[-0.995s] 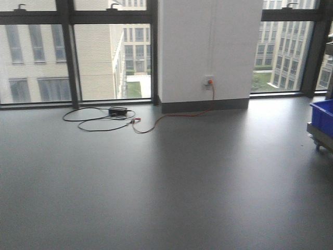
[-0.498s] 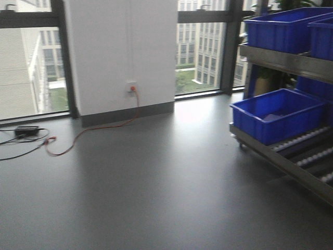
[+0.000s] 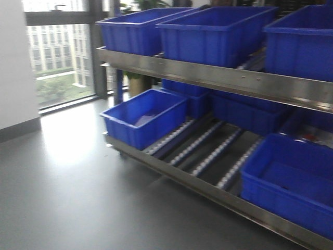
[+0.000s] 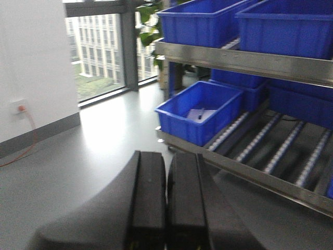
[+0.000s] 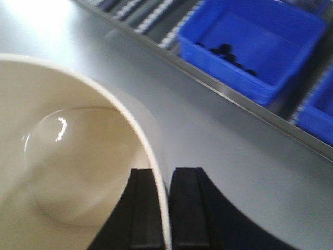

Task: Move white bin to right shelf second layer
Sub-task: 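Drive up to the shelf and align with its second roller layer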

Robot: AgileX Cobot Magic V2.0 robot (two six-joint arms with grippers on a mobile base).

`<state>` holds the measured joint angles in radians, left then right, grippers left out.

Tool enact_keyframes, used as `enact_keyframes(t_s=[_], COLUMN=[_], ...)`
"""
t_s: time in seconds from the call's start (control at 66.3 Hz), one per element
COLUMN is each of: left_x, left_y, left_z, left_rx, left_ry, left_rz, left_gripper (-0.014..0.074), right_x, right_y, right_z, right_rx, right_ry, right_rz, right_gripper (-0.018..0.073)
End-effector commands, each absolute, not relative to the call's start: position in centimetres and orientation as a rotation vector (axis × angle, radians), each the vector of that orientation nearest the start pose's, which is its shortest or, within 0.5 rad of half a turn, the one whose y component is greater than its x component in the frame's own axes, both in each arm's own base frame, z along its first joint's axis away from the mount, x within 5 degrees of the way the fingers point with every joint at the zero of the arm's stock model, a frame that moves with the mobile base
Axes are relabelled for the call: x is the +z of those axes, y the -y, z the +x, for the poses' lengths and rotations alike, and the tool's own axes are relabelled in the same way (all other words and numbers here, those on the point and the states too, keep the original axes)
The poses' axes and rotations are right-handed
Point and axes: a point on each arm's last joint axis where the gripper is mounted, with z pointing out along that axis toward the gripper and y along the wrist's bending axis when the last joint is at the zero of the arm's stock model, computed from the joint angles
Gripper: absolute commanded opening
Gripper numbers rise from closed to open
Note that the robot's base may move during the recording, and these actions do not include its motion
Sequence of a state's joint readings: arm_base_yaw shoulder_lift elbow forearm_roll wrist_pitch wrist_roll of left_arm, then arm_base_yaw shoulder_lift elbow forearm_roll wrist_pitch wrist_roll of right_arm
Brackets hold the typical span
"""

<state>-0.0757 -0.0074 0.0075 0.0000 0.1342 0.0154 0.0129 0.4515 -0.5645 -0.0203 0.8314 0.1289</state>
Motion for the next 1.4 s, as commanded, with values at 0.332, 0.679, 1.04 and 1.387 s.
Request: enact_keyframes(t_s=[0.332, 0.679, 1.04, 1.387], left_x=[19.51, 19.51, 19.51, 19.51], left_y=[0.45, 0.45, 0.45, 0.45], left_z=[5.63, 5.63, 5.63, 5.63], left_rx=[-0.053, -0.053, -0.053, -0.053], left_ry=[-1.551, -1.551, -1.551, -1.551], left_rz=[0.072, 0.072, 0.072, 0.072], left_gripper=[0.0085, 0.0085, 0.0085, 0.0085], right_x=[31.53, 31.53, 31.53, 31.53], right_y=[0.09, 0.09, 0.09, 0.09], right_z=[8.14, 8.14, 8.14, 8.14], right_rx=[0.052, 0.052, 0.052, 0.052], right_ry=[-2.083, -2.083, -2.083, -2.083], right_rz=[0.113, 0.113, 0.113, 0.113], right_gripper=[0.0048, 0.0048, 0.0048, 0.0048])
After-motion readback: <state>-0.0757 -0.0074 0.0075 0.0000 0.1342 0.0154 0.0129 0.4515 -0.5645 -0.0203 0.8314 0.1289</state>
